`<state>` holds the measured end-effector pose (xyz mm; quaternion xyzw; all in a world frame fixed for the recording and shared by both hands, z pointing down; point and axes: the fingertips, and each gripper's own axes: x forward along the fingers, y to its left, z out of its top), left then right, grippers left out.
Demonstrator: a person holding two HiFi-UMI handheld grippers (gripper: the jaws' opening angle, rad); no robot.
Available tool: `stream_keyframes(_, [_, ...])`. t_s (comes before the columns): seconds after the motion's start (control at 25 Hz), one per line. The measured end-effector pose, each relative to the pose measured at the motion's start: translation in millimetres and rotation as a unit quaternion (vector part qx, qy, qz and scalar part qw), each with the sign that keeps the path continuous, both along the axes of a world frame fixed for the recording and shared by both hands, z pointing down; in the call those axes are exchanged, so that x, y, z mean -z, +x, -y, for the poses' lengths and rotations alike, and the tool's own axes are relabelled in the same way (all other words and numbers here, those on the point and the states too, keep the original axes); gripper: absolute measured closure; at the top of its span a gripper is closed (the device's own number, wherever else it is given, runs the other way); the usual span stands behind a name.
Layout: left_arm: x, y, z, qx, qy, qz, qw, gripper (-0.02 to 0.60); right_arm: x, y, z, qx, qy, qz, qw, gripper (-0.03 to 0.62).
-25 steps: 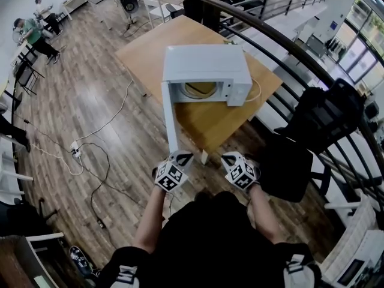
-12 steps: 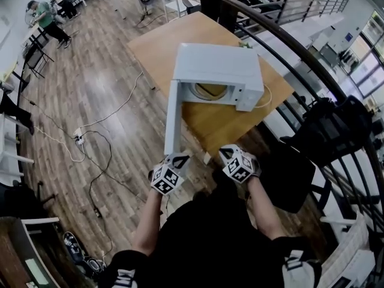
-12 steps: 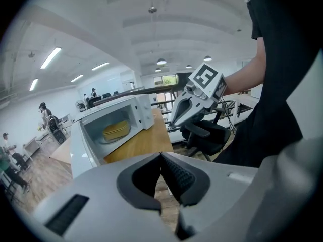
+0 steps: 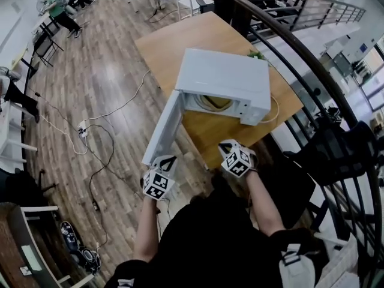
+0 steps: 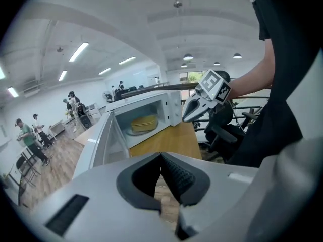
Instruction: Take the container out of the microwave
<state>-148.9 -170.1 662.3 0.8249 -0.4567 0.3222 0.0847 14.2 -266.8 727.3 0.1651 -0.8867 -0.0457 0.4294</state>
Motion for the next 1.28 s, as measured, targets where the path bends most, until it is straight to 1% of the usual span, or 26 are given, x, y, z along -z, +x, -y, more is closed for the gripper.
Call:
stream_keyframes(0.24, [-3,-6,14,0.029,-0.019,0.009,0.9994,0.58,5,-7,49,0.005,0.0,0.009,1.0,0.592])
stream_keyframes(0.4, [-3,-7,23,0.049,-0.024,0.01,0.9985,0.58,-1,-10,78,0.011,-0.002,0.013,1.0,0.592])
stream_keyframes(0.6, [-6,-8,33,0.077,-0.027,0.002,0.9967,0.58,-10,-17,107,0.022,-0.007,0.015,1.0,0.592])
stream_keyframes(0.8, [-14,-11,47,0.105,-0.024,-0.009,0.9942,0.58,-25,-23,144,0.029,0.004,0.008,1.0,0.589])
stream_keyframes(0.96, [-19,-14,52,0.116,-0.025,-0.013,0.9928,0.58,-33,-34,166,0.028,0.007,0.008,1.0,0.579])
stream_keyframes(1.28, [-23,-18,53,0.138,-0.033,-0.004,0.9899,0.58,-44,-46,198,0.022,0.016,0.001,1.0,0.541])
